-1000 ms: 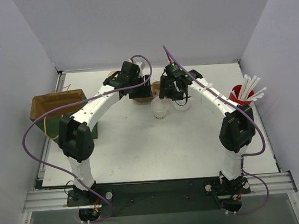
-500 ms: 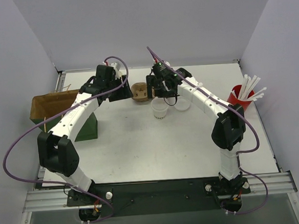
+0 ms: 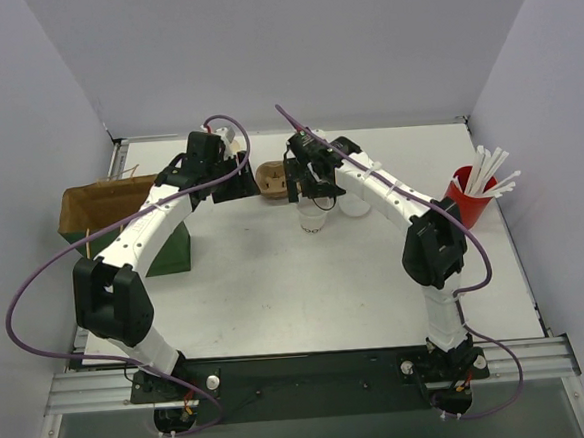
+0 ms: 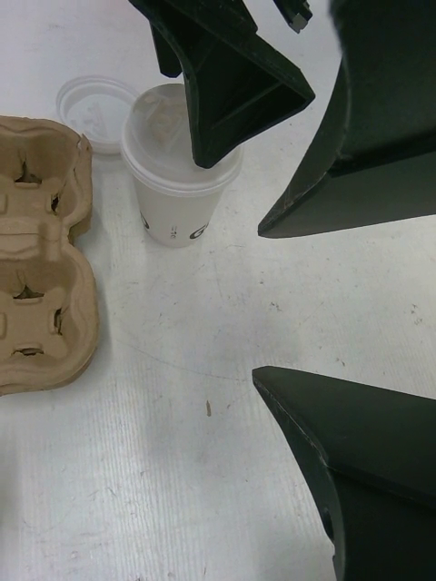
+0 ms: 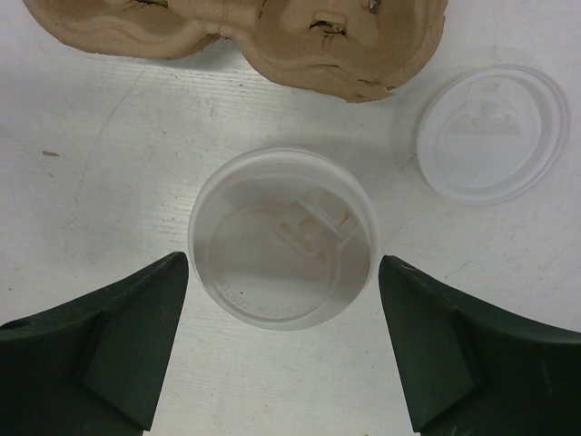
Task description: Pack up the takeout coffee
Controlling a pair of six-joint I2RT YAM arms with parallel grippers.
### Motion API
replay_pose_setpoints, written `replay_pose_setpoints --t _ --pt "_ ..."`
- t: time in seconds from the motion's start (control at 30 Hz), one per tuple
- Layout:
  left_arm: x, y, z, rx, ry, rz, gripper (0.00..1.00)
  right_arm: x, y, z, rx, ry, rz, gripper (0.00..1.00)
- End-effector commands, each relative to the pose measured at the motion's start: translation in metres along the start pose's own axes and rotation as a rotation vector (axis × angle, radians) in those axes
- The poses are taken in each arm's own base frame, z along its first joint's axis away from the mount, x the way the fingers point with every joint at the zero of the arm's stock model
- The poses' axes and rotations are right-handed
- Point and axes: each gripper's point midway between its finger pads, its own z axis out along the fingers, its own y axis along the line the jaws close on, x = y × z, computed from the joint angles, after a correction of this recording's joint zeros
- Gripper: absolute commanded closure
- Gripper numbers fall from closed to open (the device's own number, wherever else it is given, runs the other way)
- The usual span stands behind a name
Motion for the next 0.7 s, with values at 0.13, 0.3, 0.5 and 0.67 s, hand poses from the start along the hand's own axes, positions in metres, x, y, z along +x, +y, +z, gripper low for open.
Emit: replay_pose_setpoints --t 0.13,0.3,0.5,0.67 --pt "-0.021 -0.015 -0.014 0.065 -0.078 0.011 0.32 -0.002 0.004 -0.002 0.014 0.005 -0.033 0.18" --pt "-0.021 -0.016 -0.013 0.069 -0.074 0.009 0.32 0.001 0.002 0.004 0.031 0.018 -0.038 0.18" --pt "-0.022 -0.017 -0.013 0.071 -0.076 0.01 0.32 0.002 0.0 0.006 0.044 0.022 -0.036 0.19" --pt "-0.023 -0.017 -0.012 0.072 -0.074 0.011 0.32 0.004 -0.002 0.006 0.054 0.024 -0.032 0.27"
